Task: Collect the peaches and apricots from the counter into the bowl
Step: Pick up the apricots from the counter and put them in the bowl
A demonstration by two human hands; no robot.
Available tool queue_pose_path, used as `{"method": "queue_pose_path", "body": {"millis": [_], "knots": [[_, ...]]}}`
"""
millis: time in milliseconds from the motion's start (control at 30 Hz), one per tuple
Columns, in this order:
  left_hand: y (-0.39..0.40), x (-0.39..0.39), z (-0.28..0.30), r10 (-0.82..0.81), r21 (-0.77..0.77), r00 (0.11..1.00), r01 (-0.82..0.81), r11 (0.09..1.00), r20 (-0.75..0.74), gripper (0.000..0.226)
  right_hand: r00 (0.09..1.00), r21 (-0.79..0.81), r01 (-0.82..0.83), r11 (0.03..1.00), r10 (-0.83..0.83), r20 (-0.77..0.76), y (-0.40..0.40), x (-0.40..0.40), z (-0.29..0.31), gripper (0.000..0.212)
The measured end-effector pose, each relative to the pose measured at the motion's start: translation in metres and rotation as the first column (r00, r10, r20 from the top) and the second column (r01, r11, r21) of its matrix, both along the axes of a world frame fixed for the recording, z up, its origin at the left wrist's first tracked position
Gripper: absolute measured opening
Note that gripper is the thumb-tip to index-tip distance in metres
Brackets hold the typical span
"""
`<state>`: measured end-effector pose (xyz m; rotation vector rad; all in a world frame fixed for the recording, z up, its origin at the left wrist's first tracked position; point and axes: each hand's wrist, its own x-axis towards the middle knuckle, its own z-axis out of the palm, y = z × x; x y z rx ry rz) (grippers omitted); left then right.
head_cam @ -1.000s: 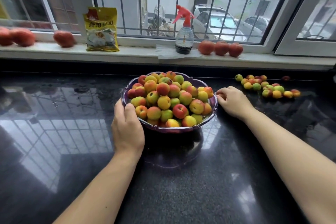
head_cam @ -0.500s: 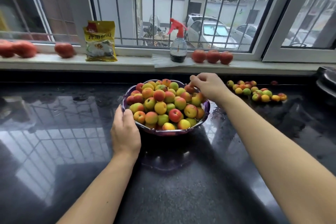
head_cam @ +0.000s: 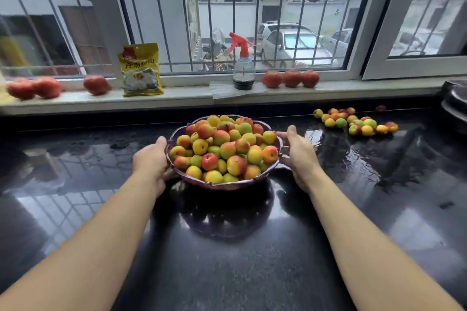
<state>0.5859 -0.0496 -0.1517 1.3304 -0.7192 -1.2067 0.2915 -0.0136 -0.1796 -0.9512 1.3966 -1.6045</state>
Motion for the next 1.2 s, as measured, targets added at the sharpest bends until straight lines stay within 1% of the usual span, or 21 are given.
{"method": "queue_pose_path", "body": {"millis": [100, 200, 267, 333, 400, 467, 533, 600, 633, 667, 700, 733, 767, 800, 867, 933, 967, 1067, 1100, 1133, 1200], "knots": [[0.007, -0.001, -0.006, 0.016, 0.052, 0.996, -0.012, 0.999, -0.083, 0.038, 0.996, -0.008, 0.062, 0.998, -0.063, -0.065, 0.003, -0.001, 0.003, 0.054], [0.033, -0.013, -0.027, -0.049, -0.062, 0.982, 0.038, 0.997, -0.180, 0.053, 0.990, -0.005, 0.104, 0.995, -0.104, -0.091, 0.001, -0.006, 0.005, 0.057], [0.044, -0.022, -0.034, -0.068, -0.157, 0.986, 0.044, 0.987, -0.152, 0.056, 0.991, -0.001, 0.103, 0.995, -0.102, -0.085, 0.000, -0.007, 0.003, 0.057], [0.048, -0.029, -0.034, -0.037, -0.186, 0.993, 0.016, 0.982, -0.110, 0.059, 0.989, -0.003, 0.109, 0.994, -0.109, -0.100, 0.000, -0.006, 0.002, 0.054], [0.045, -0.031, -0.033, 0.028, -0.173, 0.994, -0.046, 0.984, -0.105, 0.057, 0.983, -0.023, 0.131, 0.991, -0.133, -0.124, 0.000, -0.005, 0.001, 0.052], [0.034, -0.031, -0.029, 0.058, -0.146, 0.990, -0.076, 0.986, -0.129, 0.048, 0.971, -0.027, 0.169, 0.985, -0.171, -0.167, 0.000, -0.005, 0.003, 0.051], [0.020, -0.034, -0.023, 0.045, -0.130, 0.981, -0.070, 0.989, -0.190, 0.042, 0.964, -0.005, 0.194, 0.981, -0.192, -0.186, 0.000, -0.006, 0.004, 0.050], [0.010, -0.038, -0.022, 0.008, -0.147, 0.957, -0.053, 0.988, -0.289, 0.040, 0.953, 0.029, 0.227, 0.973, -0.216, -0.211, 0.000, -0.009, 0.002, 0.043], [0.008, -0.040, -0.024, -0.021, -0.168, 0.951, -0.033, 0.985, -0.308, 0.040, 0.926, 0.038, 0.274, 0.961, -0.253, -0.279, -0.002, -0.012, 0.000, 0.036], [0.007, -0.042, -0.028, -0.047, -0.199, 0.953, -0.014, 0.980, -0.299, 0.040, 0.868, 0.036, 0.345, 0.938, -0.305, -0.392, -0.004, -0.019, -0.002, 0.029], [0.007, -0.043, -0.032, -0.059, -0.228, 0.960, -0.006, 0.974, -0.274, 0.040, 0.781, 0.027, 0.425, 0.905, -0.352, -0.516, -0.007, -0.028, -0.003, 0.025], [0.007, -0.043, -0.035, -0.064, -0.254, 0.965, -0.003, 0.967, -0.253, 0.039, 0.691, 0.021, 0.489, 0.872, -0.373, -0.620, -0.012, -0.039, -0.002, 0.027], [0.005, -0.043, -0.038, -0.065, -0.278, 0.968, -0.005, 0.961, -0.242, 0.038, 0.621, 0.039, 0.516, 0.856, -0.343, -0.705, -0.019, -0.050, 0.000, 0.032], [0.003, -0.043, -0.040, -0.064, -0.302, 0.969, -0.011, 0.953, -0.238, 0.036, 0.570, 0.084, 0.515, 0.853, -0.267, -0.777, -0.027, -0.063, 0.002, 0.039], [-0.001, -0.042, -0.042, -0.056, -0.344, 0.969, -0.031, 0.939, -0.239, 0.028, 0.435, 0.180, 0.503, 0.845, -0.067, -0.898, -0.042, -0.086, 0.004, 0.046], [-0.005, -0.042, -0.046, -0.054, -0.363, 0.974, -0.031, 0.931, -0.221, 0.021, 0.278, 0.207, 0.539, 0.816, 0.059, -0.959, -0.053, -0.109, 0.003, 0.049], [-0.006, -0.042, -0.049, -0.057, -0.375, 0.976, -0.028, 0.927, -0.212, 0.020, 0.235, 0.210, 0.557, 0.803, 0.091, -0.968, -0.059, -0.120, 0.001, 0.050], [-0.008, -0.042, -0.050, -0.059, -0.391, 0.981, -0.019, 0.920, -0.186, 0.025, 0.203, 0.250, 0.582, 0.774, 0.159, -0.966, -0.068, -0.141, -0.002, 0.053], [-0.008, -0.042, -0.050, -0.056, -0.391, 0.983, -0.018, 0.920, -0.175, 0.027, 0.189, 0.227, 0.585, 0.779, 0.142, -0.972, -0.069, -0.143, -0.003, 0.050], [-0.009, -0.042, -0.050, -0.049, -0.389, 0.985, -0.019, 0.921, -0.165, 0.027, 0.161, 0.156, 0.574, 0.804, 0.076, -0.984, -0.070, -0.143, -0.005, 0.045], [-0.009, -0.041, -0.051, -0.032, -0.376, 0.986, -0.032, 0.926, -0.162, 0.025, 0.086, -0.082, 0.516, 0.853, -0.147, -0.985, -0.067, -0.139, -0.013, 0.030]]}}
